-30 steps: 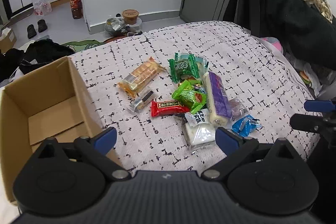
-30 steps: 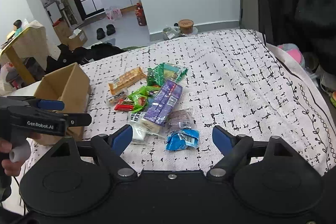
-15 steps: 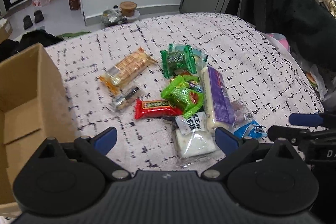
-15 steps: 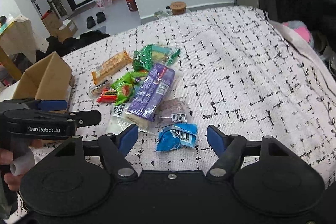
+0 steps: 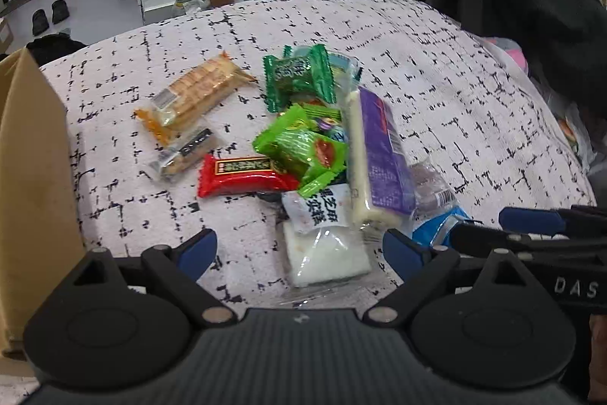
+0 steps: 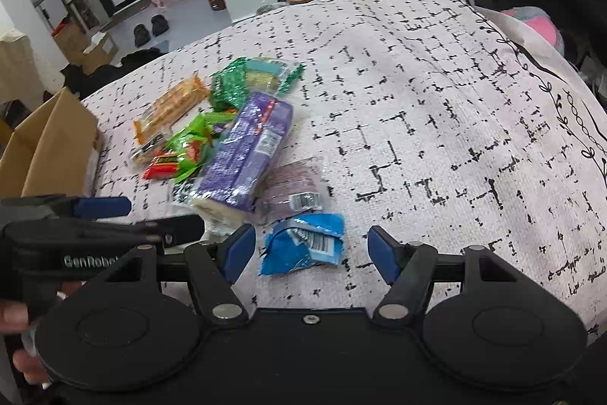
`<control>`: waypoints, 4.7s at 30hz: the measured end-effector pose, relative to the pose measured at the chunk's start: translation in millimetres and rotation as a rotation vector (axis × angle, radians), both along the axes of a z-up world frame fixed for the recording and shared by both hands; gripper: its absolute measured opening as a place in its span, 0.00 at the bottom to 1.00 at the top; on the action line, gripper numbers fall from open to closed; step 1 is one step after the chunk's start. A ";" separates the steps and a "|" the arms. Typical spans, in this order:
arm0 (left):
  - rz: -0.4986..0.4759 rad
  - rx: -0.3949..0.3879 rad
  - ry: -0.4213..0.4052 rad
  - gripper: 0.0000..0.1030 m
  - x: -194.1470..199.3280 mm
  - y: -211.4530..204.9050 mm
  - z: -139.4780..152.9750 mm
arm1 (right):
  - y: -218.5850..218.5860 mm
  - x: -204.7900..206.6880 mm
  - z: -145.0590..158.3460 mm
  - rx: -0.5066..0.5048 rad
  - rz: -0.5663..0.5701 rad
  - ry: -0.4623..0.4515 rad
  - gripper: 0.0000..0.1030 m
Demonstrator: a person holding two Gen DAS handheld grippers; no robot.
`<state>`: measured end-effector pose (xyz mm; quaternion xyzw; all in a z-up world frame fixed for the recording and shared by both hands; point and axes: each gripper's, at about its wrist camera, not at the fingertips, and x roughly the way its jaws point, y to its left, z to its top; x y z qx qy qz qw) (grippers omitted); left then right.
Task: Organize snacks
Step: 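Move the left tool to the white rice-cake bag while the right tool approaches the blue wrapper, then close the left tool on the white bag while the right tool grasps the blue wrapper, then carry both packets to the cardboard box and open both tools to drop them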
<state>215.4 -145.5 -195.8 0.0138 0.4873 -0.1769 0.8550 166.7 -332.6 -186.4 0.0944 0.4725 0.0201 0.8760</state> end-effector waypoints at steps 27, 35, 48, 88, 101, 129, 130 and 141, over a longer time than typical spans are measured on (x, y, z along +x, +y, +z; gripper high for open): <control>0.018 0.066 -0.021 0.59 -18.6 7.6 -18.6 | 6.1 6.8 -20.3 0.018 0.009 0.012 0.45; 0.001 0.076 0.033 0.57 -20.5 13.4 -10.4 | 6.7 -1.6 -16.8 0.000 0.027 0.042 0.38; 0.017 0.123 -0.043 0.77 -11.1 1.7 -13.3 | 11.7 -3.9 -14.5 -0.062 0.036 0.026 0.64; 0.188 -0.005 -0.215 0.45 -18.2 65.2 75.9 | 67.4 11.9 54.9 0.028 0.099 -0.183 0.35; 0.281 -0.023 -0.280 0.45 -24.3 114.2 106.5 | 109.0 18.8 78.9 0.078 0.163 -0.246 0.35; 0.488 0.030 -0.180 0.45 -28.8 215.3 76.9 | 196.5 33.7 75.7 0.140 0.321 -0.255 0.35; 0.491 0.026 -0.179 0.45 -29.8 216.0 76.2 | 197.6 35.0 74.4 0.141 0.324 -0.252 0.35; 0.520 0.012 -0.214 0.48 -37.7 223.0 85.6 | 214.9 39.1 67.8 0.175 0.351 -0.232 0.36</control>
